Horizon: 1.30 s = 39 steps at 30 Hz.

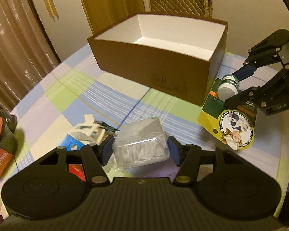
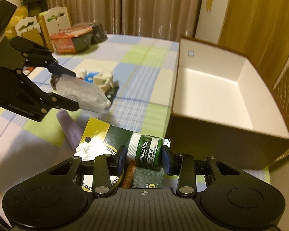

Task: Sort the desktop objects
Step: 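Carry the swab box and blister pack over the brown box with both tools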

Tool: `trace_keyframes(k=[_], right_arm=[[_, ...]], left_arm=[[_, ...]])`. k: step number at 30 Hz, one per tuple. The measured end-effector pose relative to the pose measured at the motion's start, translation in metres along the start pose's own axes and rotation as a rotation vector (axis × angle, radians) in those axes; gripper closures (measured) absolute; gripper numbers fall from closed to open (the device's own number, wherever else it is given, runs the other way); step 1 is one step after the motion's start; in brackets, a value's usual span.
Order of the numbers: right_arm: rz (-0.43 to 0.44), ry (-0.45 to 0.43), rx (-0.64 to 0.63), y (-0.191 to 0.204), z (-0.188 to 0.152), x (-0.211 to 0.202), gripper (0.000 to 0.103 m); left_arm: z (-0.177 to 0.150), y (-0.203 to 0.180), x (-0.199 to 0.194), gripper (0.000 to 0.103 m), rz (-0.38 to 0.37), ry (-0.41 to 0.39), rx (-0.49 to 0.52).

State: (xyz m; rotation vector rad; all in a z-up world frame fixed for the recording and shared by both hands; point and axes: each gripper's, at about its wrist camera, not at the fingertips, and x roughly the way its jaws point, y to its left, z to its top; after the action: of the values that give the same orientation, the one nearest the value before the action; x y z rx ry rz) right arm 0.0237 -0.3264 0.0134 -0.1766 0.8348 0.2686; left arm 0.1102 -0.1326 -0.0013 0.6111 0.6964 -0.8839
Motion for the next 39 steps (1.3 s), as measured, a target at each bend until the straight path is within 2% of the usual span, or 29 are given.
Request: trace_keyframes(k=[17, 28, 33, 39], right_arm=[[-0.018, -0.114, -0.016, 0.015, 0.041, -0.032, 0.065], [-0.09, -0.149, 0.039, 0.005, 0.07, -0.043, 0.065], [-0.126, -0.143, 0.062, -0.019, 0.077, -0.048, 0.065], [-0.147, -0.146, 0.072, -0.076, 0.089, -0.042, 0.065]], left_arm=[[0.018, 0.021, -0.021, 0.048, 0.028, -0.095, -0.026], [0.046, 0.037, -0.033, 0.048, 0.057, -0.184, -0.051], [0.069, 0.032, -0.03, 0.048, 0.056, -0.213, -0.077], [0.109, 0.016, -0.009, 0.048, 0.073, -0.222, -0.113]])
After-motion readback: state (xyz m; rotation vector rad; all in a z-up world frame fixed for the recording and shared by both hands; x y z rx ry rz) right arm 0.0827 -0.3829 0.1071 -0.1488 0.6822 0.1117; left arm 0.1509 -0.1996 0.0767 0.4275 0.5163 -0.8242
